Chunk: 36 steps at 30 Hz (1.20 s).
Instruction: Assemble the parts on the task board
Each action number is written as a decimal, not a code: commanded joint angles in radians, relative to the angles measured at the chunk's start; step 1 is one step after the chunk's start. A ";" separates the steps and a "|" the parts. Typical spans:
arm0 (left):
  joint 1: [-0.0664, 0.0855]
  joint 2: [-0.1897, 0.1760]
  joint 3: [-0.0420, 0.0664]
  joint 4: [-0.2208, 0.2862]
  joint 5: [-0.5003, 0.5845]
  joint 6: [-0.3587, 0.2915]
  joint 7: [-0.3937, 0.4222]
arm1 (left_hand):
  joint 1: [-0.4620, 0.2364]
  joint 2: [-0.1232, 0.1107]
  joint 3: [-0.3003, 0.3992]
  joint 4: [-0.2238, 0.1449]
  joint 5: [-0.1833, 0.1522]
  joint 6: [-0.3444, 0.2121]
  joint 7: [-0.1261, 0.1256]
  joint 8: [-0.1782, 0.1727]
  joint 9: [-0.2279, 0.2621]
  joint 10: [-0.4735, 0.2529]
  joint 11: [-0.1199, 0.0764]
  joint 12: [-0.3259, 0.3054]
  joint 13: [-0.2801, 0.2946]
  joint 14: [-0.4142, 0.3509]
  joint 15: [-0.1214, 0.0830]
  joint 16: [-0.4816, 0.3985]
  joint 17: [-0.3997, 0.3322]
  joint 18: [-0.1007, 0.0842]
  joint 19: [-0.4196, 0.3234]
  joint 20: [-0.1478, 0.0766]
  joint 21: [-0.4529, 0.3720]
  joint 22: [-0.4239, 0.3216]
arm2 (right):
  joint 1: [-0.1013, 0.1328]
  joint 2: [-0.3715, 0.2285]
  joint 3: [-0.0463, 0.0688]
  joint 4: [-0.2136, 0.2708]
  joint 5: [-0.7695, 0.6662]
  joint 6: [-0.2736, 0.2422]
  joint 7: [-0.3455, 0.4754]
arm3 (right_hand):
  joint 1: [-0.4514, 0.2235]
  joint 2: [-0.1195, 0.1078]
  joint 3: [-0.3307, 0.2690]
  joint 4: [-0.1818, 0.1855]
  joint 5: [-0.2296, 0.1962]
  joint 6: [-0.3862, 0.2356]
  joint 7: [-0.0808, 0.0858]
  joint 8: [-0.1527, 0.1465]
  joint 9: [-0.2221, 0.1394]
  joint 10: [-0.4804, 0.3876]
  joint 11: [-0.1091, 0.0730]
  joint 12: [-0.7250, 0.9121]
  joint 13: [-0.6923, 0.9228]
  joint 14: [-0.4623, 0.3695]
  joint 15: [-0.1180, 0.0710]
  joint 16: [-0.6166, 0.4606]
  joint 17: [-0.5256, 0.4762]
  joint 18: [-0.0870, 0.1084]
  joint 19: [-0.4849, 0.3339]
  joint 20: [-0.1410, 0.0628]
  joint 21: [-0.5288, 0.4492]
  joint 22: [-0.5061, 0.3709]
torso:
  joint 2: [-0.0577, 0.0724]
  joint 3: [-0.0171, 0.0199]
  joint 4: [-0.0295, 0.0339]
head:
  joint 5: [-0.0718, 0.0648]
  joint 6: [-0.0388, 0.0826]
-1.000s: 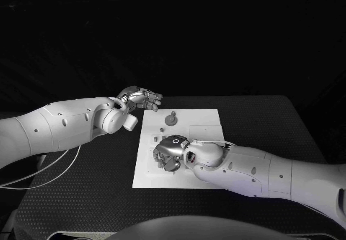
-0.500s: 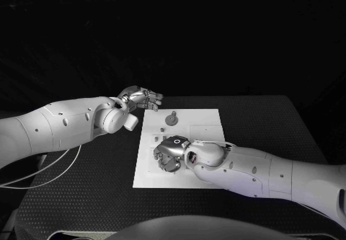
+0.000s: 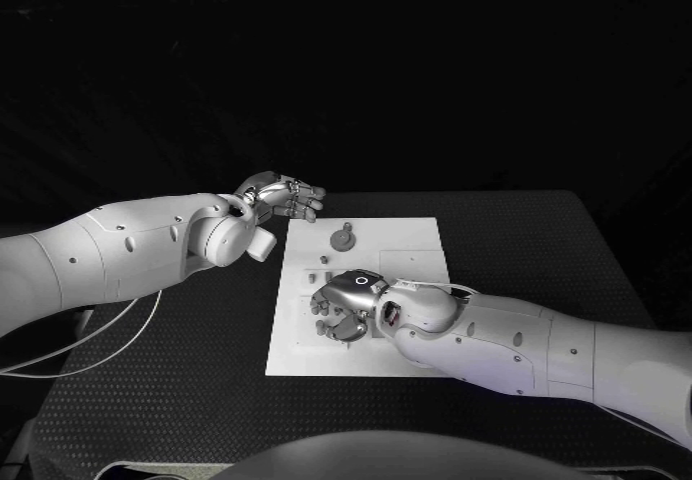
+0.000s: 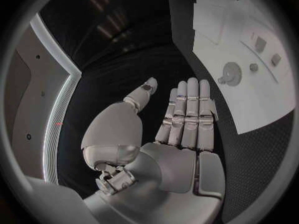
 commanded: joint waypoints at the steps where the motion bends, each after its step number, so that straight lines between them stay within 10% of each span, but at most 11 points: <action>1: 0.001 0.000 0.001 -0.001 0.005 0.015 0.006 | -0.008 -0.001 -0.002 0.004 -0.002 -0.006 0.000 -0.003 0.000 -0.008 0.001 -0.001 -0.001 -0.005 0.005 -0.006 -0.001 0.010 -0.007 -0.001 0.001 -0.002 | 0.004 -0.025 0.001 0.020 0.042 -0.080 0.020 | 0.018 0.007 -0.002 -0.001 0.002 0.003 -0.005 0.007 0.000 0.002 -0.004 -0.002 -0.002 0.002 0.002 0.009 0.002 0.005 -0.001 -0.005 0.003 0.022 | 0.000 -0.0001 0.0005 | -0.001 0.002; 9: 0.001 -0.006 0.001 -0.002 0.006 0.010 0.006 | -0.009 -0.001 -0.002 0.004 -0.002 -0.006 0.000 -0.003 0.000 -0.008 0.001 -0.001 -0.001 -0.005 0.005 -0.006 0.000 0.010 -0.007 -0.001 0.001 -0.002 | 0.065 -0.133 0.052 0.080 0.314 -0.075 0.053 | 0.002 0.033 -0.014 0.028 0.001 0.056 -0.009 0.046 0.018 0.124 -0.049 0.069 0.034 0.017 -0.040 0.007 -0.003 0.005 0.009 -0.006 0.012 0.020 | -0.001 0.0001 -0.0020 | -0.003 0.012; 13: 0.001 -0.009 0.001 -0.005 0.006 0.010 0.004 | -0.009 -0.002 -0.003 0.004 -0.002 -0.006 0.000 -0.003 0.000 -0.008 0.001 -0.001 -0.001 -0.005 0.005 -0.006 0.000 0.010 -0.007 -0.001 0.001 -0.002 | 0.119 -0.204 0.066 0.127 0.463 0.025 0.015 | -0.037 0.045 -0.037 0.060 0.002 0.057 -0.022 0.089 0.103 0.112 -0.086 0.189 0.241 0.025 -0.070 0.000 -0.007 0.005 0.015 -0.014 0.004 0.017 | 0.000 0.0014 -0.0023 | -0.007 0.016; 21: 0.000 -0.007 0.000 -0.013 0.006 0.014 0.005 | -0.008 -0.002 -0.003 0.004 -0.002 -0.005 0.000 -0.003 0.000 -0.007 0.001 -0.001 -0.001 -0.006 0.005 -0.007 0.000 0.010 -0.008 -0.001 0.001 -0.002 | 0.177 -0.308 0.067 0.162 0.531 0.197 -0.111 | -0.088 0.031 -0.047 0.103 0.003 0.043 -0.039 0.071 0.178 0.042 -0.110 0.518 0.680 0.026 -0.097 0.134 0.084 0.005 0.038 -0.031 0.048 0.024 | -0.002 0.0027 -0.0056 | -0.017 0.026; 36: -0.001 -0.007 -0.002 -0.013 0.006 0.025 0.002 | -0.015 0.000 -0.005 0.010 -0.002 -0.004 -0.001 -0.002 0.001 -0.006 0.000 0.000 -0.001 -0.007 0.006 -0.008 0.000 0.009 -0.009 0.000 0.001 -0.004 | 0.171 -0.404 0.041 0.238 0.640 0.358 -0.387 | -0.259 0.050 -0.049 0.268 0.003 0.062 -0.052 0.041 0.226 0.022 -0.123 0.831 0.876 0.069 -0.111 0.299 0.213 0.005 0.115 -0.088 0.144 0.023 | -0.003 0.0048 -0.0097 | -0.023 0.030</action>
